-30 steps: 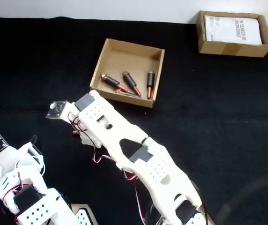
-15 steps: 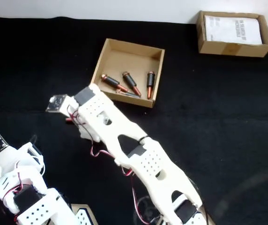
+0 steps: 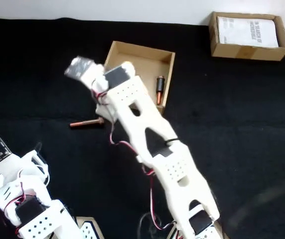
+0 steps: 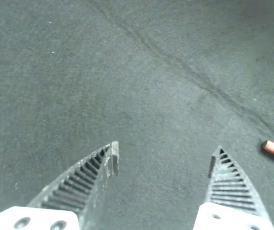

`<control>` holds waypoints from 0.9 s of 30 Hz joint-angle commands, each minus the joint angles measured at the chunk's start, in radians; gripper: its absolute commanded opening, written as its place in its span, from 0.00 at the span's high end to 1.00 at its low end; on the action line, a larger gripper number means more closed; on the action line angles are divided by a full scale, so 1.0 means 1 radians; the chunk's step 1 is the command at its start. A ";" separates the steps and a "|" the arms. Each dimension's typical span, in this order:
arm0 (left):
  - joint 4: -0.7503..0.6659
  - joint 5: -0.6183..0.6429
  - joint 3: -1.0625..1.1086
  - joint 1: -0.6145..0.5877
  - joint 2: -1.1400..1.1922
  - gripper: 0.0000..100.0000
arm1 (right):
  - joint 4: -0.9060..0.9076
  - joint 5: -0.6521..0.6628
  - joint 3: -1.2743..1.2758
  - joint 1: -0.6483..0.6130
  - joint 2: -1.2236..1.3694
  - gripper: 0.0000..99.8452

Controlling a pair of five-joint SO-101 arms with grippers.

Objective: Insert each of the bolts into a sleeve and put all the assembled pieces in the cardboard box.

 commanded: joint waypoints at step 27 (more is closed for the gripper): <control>0.121 -0.190 0.018 0.113 -0.022 0.70 | 0.012 -0.255 0.906 0.533 -1.417 0.99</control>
